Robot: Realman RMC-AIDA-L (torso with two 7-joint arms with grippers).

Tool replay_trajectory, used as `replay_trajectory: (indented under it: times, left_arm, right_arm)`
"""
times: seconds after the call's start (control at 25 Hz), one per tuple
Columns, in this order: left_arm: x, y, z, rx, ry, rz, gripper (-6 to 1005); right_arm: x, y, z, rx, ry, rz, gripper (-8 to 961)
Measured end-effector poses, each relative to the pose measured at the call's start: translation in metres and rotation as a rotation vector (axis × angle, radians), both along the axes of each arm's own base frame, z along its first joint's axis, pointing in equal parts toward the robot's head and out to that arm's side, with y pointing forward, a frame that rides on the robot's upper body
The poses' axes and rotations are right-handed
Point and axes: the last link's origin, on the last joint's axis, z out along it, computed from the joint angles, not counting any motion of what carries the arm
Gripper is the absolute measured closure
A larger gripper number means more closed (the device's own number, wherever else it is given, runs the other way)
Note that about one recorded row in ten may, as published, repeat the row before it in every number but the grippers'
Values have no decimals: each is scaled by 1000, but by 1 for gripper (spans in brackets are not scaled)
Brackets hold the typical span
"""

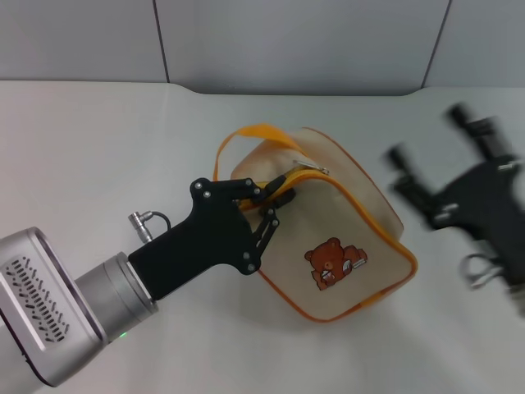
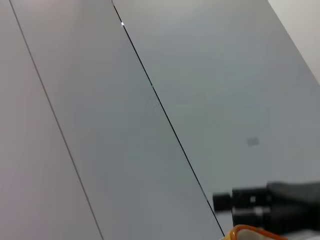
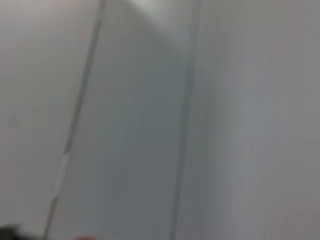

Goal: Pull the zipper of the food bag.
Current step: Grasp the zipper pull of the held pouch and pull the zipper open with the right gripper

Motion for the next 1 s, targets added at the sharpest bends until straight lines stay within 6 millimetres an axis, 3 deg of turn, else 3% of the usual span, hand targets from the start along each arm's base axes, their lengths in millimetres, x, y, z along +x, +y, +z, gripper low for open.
replay_trajectory:
  times: [0.08, 0.4, 0.76, 1.0]
  left_arm:
    - [0, 1, 0, 4, -2, 0, 925]
    - [1, 3, 0, 7, 0, 1, 929]
    - [3, 4, 0, 7, 1, -2, 929]
    - [1, 3, 0, 9, 0, 6, 928]
  right_arm:
    - [-7, 2, -18, -41, -91, 20, 119]
    - [-6, -6, -30, -97, -194, 85, 120]
    - [-6, -12, -31, -19, -255, 113, 119]
    - [2, -27, -10, 114, -145, 40, 119]
